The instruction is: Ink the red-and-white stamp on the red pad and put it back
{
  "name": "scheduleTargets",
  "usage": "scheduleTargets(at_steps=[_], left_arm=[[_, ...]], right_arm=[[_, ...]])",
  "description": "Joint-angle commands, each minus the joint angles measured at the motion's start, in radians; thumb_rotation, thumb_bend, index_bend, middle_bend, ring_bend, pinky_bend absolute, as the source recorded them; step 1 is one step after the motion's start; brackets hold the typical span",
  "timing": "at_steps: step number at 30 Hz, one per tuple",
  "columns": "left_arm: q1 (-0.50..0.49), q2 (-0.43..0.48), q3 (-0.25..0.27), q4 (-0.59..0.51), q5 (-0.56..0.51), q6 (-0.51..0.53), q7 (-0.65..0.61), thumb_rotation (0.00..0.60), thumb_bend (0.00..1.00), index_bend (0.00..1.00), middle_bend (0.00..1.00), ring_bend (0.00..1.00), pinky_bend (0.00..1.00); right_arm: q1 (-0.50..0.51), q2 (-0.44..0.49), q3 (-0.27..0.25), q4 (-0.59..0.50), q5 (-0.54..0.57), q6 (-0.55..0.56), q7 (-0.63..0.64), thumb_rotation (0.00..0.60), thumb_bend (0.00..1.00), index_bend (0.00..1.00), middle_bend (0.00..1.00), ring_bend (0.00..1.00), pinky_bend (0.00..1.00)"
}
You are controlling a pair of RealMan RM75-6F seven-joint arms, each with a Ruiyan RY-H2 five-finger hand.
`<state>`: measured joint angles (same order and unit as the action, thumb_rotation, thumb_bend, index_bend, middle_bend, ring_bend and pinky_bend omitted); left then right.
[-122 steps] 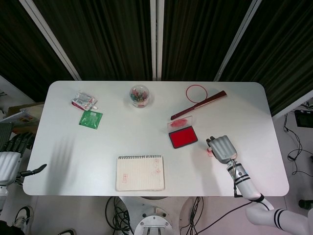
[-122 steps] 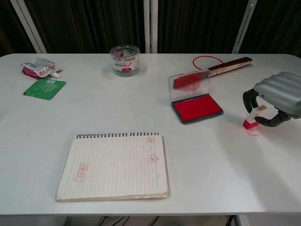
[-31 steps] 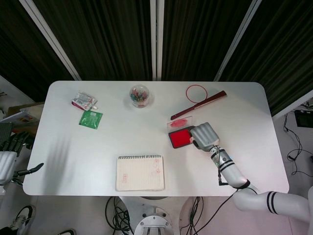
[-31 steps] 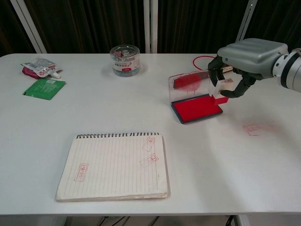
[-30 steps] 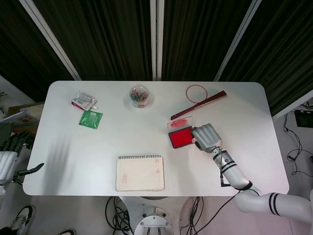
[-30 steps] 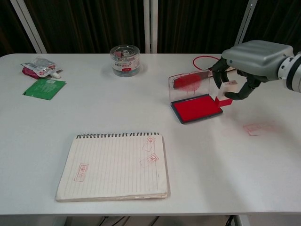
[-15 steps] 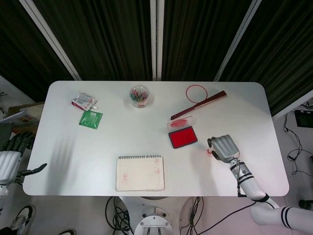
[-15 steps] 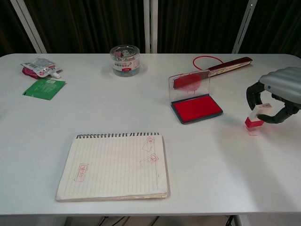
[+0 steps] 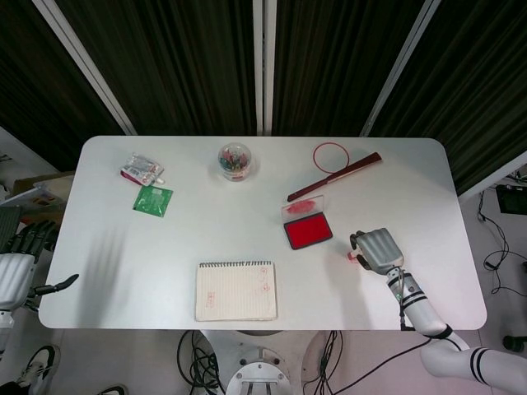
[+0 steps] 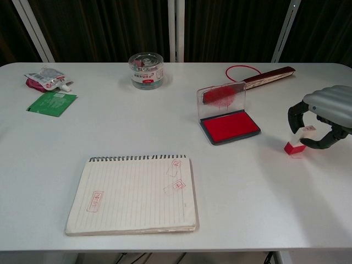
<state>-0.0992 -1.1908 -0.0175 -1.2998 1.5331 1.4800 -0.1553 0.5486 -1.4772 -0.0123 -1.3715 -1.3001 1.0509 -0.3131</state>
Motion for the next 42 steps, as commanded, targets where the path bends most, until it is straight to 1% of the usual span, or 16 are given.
scheduleTargets(at_steps=[1,9,14,22,32,37,40,42], left_arm=[[0.001,0.0,0.0,0.001,-0.001,0.001,-0.002,0.267,0.09,0.02,0.08,0.08,0.19],[0.003,-0.001,0.001,0.005,-0.002,0.001,-0.006,0.269,0.09,0.02,0.08,0.08,0.19],[0.002,-0.001,0.001,0.005,-0.002,0.0,-0.006,0.268,0.09,0.02,0.08,0.08,0.19],[0.001,0.001,0.001,0.003,-0.005,-0.005,-0.006,0.276,0.09,0.02,0.08,0.08,0.19],[0.003,0.0,0.002,0.007,-0.006,-0.004,-0.011,0.275,0.09,0.02,0.08,0.08,0.19],[0.003,0.0,0.001,0.01,-0.004,-0.002,-0.013,0.28,0.09,0.02,0.08,0.08,0.19],[0.002,-0.001,0.001,0.011,-0.004,-0.002,-0.014,0.28,0.09,0.02,0.08,0.08,0.19],[0.002,-0.001,0.001,0.011,-0.004,-0.003,-0.014,0.277,0.09,0.02,0.08,0.08,0.19]], right_arm=[[-0.001,0.001,0.003,-0.002,-0.001,-0.005,-0.002,0.6,0.35,0.53,0.46,0.97,1.0],[-0.008,0.001,0.011,-0.006,-0.005,-0.015,-0.011,0.6,0.35,0.53,0.45,0.97,1.0],[-0.009,0.003,0.016,-0.007,-0.006,-0.025,-0.017,0.6,0.35,0.51,0.43,0.97,1.0],[-0.011,0.001,0.023,-0.008,-0.009,-0.035,-0.02,0.6,0.35,0.49,0.39,0.97,1.0],[-0.011,0.005,0.028,-0.013,-0.01,-0.049,-0.03,0.6,0.35,0.46,0.37,0.97,1.0],[-0.011,0.011,0.029,-0.021,-0.013,-0.053,-0.033,0.6,0.35,0.43,0.36,0.97,1.0],[-0.013,0.018,0.028,-0.029,-0.012,-0.056,-0.038,0.6,0.35,0.4,0.36,0.97,1.0],[-0.013,0.023,0.027,-0.035,-0.012,-0.06,-0.041,0.6,0.34,0.35,0.35,0.97,1.0]])
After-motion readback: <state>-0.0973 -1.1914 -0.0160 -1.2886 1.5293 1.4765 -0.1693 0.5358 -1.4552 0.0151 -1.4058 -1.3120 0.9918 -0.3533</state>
